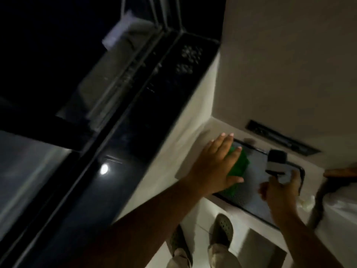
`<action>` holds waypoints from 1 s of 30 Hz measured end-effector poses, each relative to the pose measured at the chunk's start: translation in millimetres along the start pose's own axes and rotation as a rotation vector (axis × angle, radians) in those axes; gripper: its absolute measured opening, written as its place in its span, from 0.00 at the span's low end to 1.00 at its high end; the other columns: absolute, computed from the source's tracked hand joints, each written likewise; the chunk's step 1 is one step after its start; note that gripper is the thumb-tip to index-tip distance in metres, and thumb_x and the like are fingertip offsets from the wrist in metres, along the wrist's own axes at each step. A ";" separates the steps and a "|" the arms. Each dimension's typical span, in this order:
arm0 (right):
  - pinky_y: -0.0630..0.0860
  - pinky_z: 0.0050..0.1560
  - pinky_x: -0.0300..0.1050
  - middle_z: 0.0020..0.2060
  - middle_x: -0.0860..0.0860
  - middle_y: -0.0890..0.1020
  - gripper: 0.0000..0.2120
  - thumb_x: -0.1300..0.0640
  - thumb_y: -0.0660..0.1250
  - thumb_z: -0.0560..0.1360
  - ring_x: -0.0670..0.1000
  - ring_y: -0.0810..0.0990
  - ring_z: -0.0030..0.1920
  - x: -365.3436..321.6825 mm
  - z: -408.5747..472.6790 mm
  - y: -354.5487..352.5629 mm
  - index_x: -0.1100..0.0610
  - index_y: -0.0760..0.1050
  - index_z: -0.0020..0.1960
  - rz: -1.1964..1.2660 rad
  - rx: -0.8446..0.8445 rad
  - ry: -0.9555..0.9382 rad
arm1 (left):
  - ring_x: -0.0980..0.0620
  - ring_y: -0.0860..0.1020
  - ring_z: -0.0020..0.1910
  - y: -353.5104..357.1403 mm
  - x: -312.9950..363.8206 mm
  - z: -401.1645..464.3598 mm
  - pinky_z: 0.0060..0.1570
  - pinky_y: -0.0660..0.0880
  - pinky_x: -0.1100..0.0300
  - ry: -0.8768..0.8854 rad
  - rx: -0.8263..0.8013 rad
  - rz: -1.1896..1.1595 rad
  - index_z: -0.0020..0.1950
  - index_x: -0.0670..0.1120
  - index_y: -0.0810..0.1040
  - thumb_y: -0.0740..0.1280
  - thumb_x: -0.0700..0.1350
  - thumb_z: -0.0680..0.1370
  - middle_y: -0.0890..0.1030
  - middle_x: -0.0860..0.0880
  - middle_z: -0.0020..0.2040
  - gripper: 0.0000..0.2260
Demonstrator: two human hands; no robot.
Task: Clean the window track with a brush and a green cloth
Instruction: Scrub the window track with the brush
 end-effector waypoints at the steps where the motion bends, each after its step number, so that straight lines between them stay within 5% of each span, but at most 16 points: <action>1: 0.76 0.25 0.43 0.39 0.57 0.82 0.24 0.62 0.58 0.80 0.54 0.81 0.32 -29.7 -14.2 -2.6 0.44 0.59 0.71 0.041 -0.023 -0.041 | 0.39 0.55 0.77 -26.3 -1.1 -4.9 0.75 0.55 0.44 0.002 0.065 0.005 0.75 0.46 0.66 0.58 0.66 0.76 0.58 0.38 0.78 0.34; 4: 0.79 0.25 0.41 0.31 0.53 0.84 0.14 0.60 0.55 0.82 0.48 0.83 0.28 -113.9 -56.7 -3.9 0.50 0.71 0.64 0.178 -0.089 -0.138 | 0.40 0.57 0.77 -100.0 -6.6 -25.1 0.74 0.56 0.46 0.021 0.264 0.018 0.72 0.45 0.71 0.61 0.65 0.75 0.61 0.39 0.77 0.32; 10: 0.78 0.42 0.50 0.44 0.51 0.84 0.12 0.59 0.53 0.79 0.52 0.83 0.47 -252.3 -124.3 27.2 0.54 0.76 0.49 0.475 -0.288 -0.156 | 0.42 0.60 0.76 -171.4 -46.9 -88.0 0.74 0.58 0.49 -0.069 0.405 0.045 0.69 0.47 0.75 0.60 0.62 0.78 0.65 0.44 0.76 0.26; 15: 0.80 0.29 0.42 0.42 0.60 0.83 0.08 0.62 0.60 0.80 0.48 0.83 0.31 -325.5 -188.0 60.1 0.61 0.74 0.56 0.140 -0.334 -0.564 | 0.42 0.70 0.71 -161.3 -112.9 -127.3 0.67 0.70 0.47 -0.186 0.211 0.199 0.66 0.48 0.77 0.55 0.58 0.78 0.73 0.44 0.71 0.24; 20: 0.70 0.27 0.42 0.30 0.56 0.80 0.15 0.49 0.66 0.76 0.41 0.73 0.22 -378.5 -243.8 112.8 0.61 0.79 0.43 -0.203 -0.304 -0.912 | 0.45 0.73 0.69 -130.1 -144.4 -149.9 0.64 0.72 0.49 -0.226 0.093 0.204 0.67 0.49 0.76 0.56 0.60 0.77 0.76 0.46 0.69 0.25; 23: 0.75 0.26 0.38 0.25 0.49 0.80 0.09 0.57 0.68 0.76 0.43 0.77 0.24 -390.5 -260.9 152.3 0.62 0.80 0.42 -0.150 -0.433 -0.926 | 0.46 0.69 0.72 -116.6 -147.1 -162.1 0.70 0.67 0.50 -0.244 0.157 0.114 0.72 0.48 0.71 0.52 0.60 0.80 0.72 0.46 0.73 0.25; 30: 0.77 0.25 0.38 0.27 0.54 0.80 0.06 0.68 0.64 0.76 0.45 0.76 0.22 -361.1 -252.9 260.1 0.62 0.79 0.47 -0.256 -0.902 -0.698 | 0.47 0.58 0.77 -120.4 -147.6 -160.6 0.74 0.61 0.49 -0.189 0.221 0.007 0.76 0.49 0.64 0.53 0.61 0.81 0.62 0.47 0.78 0.26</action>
Point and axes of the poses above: each hand's wrist, its own z-axis towards the middle knuckle, its own y-axis out of the palm, x = y × z, the point moved 5 cm from there along z, towards the middle knuckle
